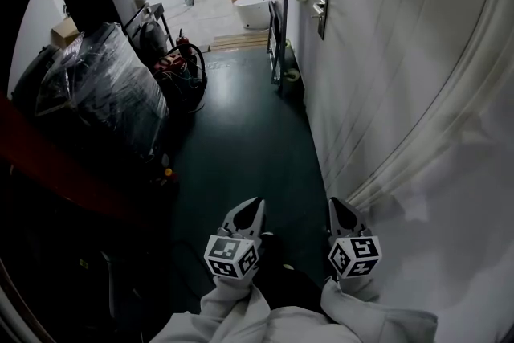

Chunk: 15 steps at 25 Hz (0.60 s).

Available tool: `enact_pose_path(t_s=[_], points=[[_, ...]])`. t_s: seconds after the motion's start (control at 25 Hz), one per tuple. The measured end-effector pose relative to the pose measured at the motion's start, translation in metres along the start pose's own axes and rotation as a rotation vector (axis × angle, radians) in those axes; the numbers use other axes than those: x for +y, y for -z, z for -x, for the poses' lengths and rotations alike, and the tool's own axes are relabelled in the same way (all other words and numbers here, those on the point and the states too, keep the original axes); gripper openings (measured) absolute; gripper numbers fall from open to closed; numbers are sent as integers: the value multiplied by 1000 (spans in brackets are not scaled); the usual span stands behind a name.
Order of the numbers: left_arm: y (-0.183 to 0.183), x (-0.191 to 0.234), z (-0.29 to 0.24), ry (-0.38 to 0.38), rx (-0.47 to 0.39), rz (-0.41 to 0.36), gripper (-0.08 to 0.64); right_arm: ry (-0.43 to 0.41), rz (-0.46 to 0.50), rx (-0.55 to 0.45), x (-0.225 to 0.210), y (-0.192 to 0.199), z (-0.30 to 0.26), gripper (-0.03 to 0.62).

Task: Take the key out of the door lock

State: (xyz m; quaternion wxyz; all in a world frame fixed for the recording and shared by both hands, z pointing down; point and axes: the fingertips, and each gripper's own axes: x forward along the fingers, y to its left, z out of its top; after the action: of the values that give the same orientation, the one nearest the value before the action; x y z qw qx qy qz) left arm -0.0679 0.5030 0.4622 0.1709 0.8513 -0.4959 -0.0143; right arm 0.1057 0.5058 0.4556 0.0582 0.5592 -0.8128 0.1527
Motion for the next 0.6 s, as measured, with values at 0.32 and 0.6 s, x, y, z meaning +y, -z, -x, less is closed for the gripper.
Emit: enact_pose_path(t_s=[0.32, 0.6], points=[[-3, 1, -29, 5, 9, -5, 20, -7, 1, 13, -15, -4, -17, 52], [-13, 15, -68, 24, 16, -14, 20, 26, -19, 14, -41, -11, -43, 52]])
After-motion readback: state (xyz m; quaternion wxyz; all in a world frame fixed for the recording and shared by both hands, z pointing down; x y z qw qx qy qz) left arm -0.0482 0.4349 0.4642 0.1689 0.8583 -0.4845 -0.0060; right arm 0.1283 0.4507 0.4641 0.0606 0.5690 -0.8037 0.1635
